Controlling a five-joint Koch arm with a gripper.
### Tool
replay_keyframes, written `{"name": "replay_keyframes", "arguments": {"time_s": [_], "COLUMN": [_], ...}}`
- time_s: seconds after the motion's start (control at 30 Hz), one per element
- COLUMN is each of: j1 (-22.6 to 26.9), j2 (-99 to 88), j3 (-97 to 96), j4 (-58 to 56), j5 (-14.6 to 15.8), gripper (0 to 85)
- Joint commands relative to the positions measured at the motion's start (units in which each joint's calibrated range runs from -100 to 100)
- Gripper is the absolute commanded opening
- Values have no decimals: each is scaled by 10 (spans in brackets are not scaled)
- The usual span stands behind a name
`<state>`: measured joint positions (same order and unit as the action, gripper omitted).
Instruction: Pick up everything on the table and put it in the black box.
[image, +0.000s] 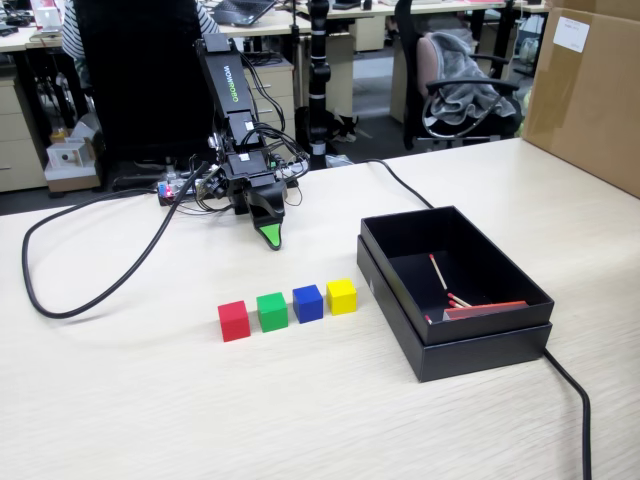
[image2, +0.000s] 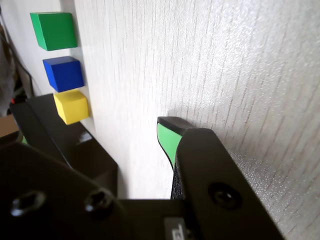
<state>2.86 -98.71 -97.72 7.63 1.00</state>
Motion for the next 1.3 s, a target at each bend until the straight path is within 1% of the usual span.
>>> {"name": "replay_keyframes", "arguments": {"time_s": [0.0, 0.07, 0.57, 0.7, 0.83, 0.9, 0.97, 1.17, 1.27], "j1": [1, 11, 9, 9, 9, 10, 10, 16, 29], "j2": [1, 1, 1, 0, 0, 0, -1, 12, 30], "j3": [-7, -7, -7, 1, 18, 46, 102, 239, 330], "j4": [-15, -15, -16, -37, -50, -94, -177, -313, -393], "j5": [1, 0, 0, -5, -22, -24, -24, -22, -12], "gripper": [505, 505, 485, 476, 476, 476, 476, 476, 473]}}
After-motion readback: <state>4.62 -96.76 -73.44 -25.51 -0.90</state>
